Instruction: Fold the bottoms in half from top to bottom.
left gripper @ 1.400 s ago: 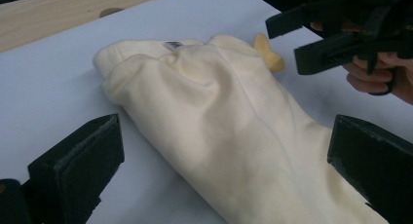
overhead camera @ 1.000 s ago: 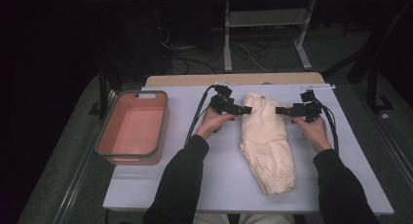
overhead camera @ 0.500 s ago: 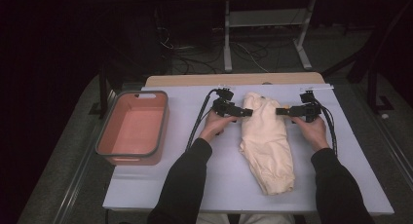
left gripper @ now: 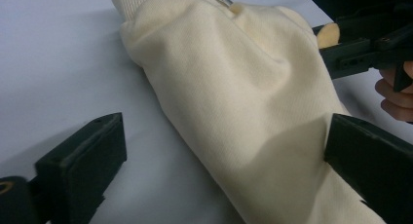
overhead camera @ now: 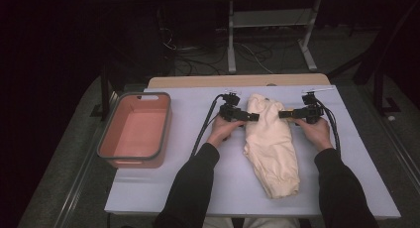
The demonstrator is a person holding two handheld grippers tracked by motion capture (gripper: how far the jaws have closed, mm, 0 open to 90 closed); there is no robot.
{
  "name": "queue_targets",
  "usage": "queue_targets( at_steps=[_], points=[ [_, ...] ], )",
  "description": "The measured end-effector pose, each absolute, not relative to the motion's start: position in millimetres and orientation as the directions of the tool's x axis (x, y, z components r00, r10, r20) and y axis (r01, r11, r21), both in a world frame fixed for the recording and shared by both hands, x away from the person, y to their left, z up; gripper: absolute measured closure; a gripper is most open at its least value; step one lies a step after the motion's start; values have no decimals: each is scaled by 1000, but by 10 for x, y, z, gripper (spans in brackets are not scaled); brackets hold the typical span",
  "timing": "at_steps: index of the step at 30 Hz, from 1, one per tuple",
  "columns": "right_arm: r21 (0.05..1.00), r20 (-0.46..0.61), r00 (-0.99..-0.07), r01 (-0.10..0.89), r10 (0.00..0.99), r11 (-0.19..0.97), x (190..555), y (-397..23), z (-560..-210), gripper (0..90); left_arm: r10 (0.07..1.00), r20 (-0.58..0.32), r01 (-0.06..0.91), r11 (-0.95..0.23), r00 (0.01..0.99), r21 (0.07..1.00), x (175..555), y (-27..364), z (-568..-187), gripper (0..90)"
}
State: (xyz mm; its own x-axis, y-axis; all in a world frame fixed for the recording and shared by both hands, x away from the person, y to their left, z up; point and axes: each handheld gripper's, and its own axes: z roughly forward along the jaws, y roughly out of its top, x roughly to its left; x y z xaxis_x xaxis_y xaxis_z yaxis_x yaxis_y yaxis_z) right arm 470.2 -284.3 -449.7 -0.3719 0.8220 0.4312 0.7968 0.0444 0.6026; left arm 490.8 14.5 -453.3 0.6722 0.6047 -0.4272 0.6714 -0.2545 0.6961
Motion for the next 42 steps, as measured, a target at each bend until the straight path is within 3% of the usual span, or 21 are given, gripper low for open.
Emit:
queue_targets(
  at_steps=[10,22,29,33,42],
  points=[
    [596,441,-401,800,803,73,4763,-2803,-4526,457,636,-446,697,-210,630,686,4938,150,-4574,172],
    [579,474,-424,810,771,90,4801,-2778,-4575,746,670,-494,744,-132,554,655,4978,135,-4631,617],
    [564,516,-398,824,759,49,4796,-2805,-4595,800,691,-459,719,-128,559,683,4932,59,-4618,809],
    [581,498,-399,813,770,46,4762,-2803,-4557,807,678,-396,652,-161,619,741,4884,51,-4564,838],
    [645,469,-433,764,770,37,4652,-2824,-4440,809,634,-393,596,-134,666,792,4821,98,-4484,843]
  ],
)
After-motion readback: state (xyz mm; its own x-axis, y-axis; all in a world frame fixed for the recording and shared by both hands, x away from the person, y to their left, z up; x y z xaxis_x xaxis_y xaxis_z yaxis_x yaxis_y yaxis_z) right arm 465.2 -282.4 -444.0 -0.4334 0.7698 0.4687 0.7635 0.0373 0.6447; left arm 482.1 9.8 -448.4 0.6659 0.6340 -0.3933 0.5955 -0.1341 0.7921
